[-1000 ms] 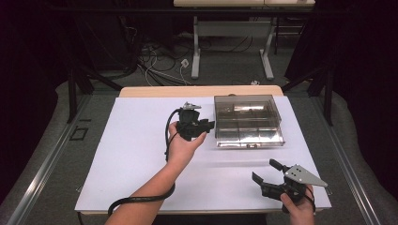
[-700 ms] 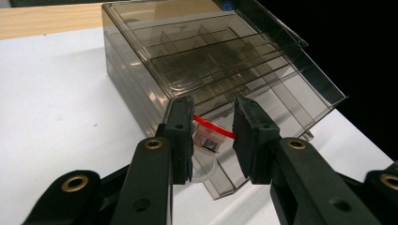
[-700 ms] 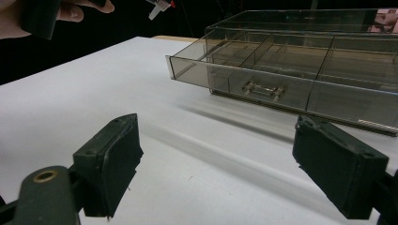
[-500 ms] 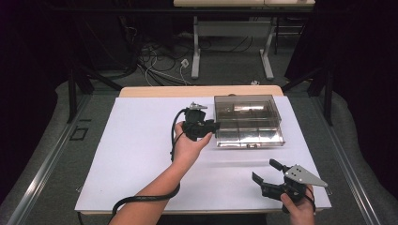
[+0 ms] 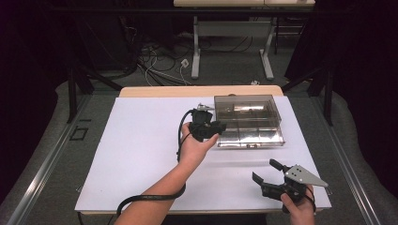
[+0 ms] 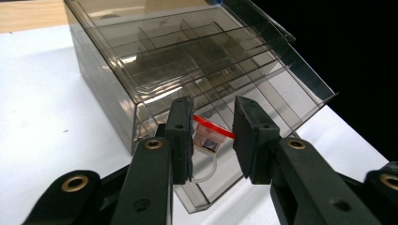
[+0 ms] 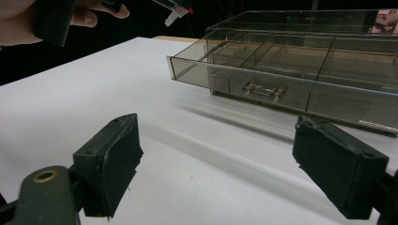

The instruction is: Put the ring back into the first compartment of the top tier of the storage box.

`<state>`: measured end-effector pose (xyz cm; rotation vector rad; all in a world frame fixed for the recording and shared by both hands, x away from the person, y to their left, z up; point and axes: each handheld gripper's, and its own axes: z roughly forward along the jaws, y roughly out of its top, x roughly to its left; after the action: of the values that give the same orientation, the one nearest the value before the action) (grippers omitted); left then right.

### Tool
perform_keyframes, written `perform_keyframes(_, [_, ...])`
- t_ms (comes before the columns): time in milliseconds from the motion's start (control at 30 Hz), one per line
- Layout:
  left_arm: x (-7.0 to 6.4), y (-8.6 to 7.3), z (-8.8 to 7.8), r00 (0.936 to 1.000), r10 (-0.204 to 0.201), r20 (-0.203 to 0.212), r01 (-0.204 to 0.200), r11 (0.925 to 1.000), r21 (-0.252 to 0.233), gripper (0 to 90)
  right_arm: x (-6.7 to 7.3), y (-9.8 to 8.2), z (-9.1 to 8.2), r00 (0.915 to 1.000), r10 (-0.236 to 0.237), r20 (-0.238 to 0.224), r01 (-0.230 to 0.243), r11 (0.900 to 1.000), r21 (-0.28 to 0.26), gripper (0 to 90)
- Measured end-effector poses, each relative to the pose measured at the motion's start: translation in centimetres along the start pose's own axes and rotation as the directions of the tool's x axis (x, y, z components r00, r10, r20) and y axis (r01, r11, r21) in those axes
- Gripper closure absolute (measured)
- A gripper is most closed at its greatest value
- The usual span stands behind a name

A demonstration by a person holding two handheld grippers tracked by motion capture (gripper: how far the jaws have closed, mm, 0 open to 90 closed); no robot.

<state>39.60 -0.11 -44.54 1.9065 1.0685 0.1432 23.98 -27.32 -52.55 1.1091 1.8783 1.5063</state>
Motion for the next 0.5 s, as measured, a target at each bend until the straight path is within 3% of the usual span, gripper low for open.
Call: perform_keyframes(500, [-1.2,-0.6,1.8,0.9995,0.020,0.024,-0.020,0.9994,0.027,68.2,0.0,0.0,0.0,1.0000,0.005,-0.004,-0.005,1.000,0.003,15.0])
